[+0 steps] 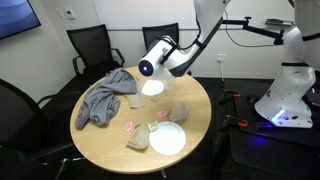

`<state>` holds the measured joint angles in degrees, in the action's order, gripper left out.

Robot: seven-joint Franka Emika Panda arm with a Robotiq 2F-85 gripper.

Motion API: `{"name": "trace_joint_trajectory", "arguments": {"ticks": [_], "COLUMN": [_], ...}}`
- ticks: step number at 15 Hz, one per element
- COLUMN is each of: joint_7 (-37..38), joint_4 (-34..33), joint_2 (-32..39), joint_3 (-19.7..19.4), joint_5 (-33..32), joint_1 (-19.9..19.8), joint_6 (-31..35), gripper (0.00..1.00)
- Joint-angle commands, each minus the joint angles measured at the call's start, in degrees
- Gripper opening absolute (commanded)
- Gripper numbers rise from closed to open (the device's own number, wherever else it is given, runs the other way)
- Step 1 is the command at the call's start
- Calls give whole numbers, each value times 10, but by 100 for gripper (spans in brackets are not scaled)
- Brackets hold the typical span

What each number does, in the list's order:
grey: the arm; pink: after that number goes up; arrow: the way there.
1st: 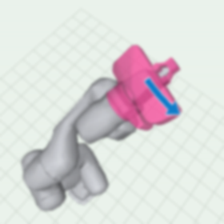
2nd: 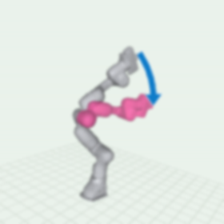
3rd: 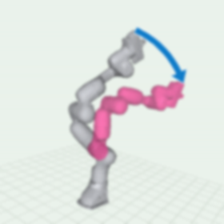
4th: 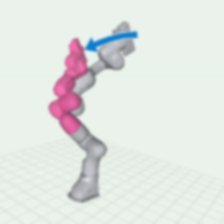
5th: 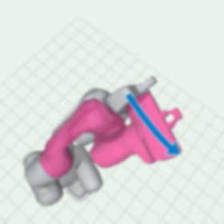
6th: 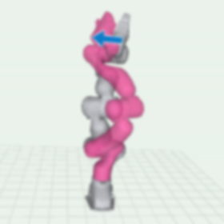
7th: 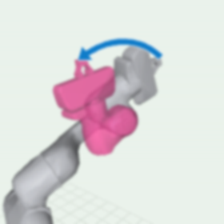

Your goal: Take the marker from the cup, set it on the table, shift the cup to the right, and then return the marker to the cup

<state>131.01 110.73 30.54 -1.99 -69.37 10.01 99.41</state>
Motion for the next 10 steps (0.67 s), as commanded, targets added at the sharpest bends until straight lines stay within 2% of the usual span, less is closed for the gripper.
{"name": "trace_joint_trajectory", "arguments": {"ticks": [1,10], "joint_7": [20,43], "joint_4": [-24,-59], "joint_2": [24,79], "joint_3": [13,9], "joint_5": [3,3], "joint_1": [-17,-21], "joint_6": [-14,-19], "gripper": [5,5]}}
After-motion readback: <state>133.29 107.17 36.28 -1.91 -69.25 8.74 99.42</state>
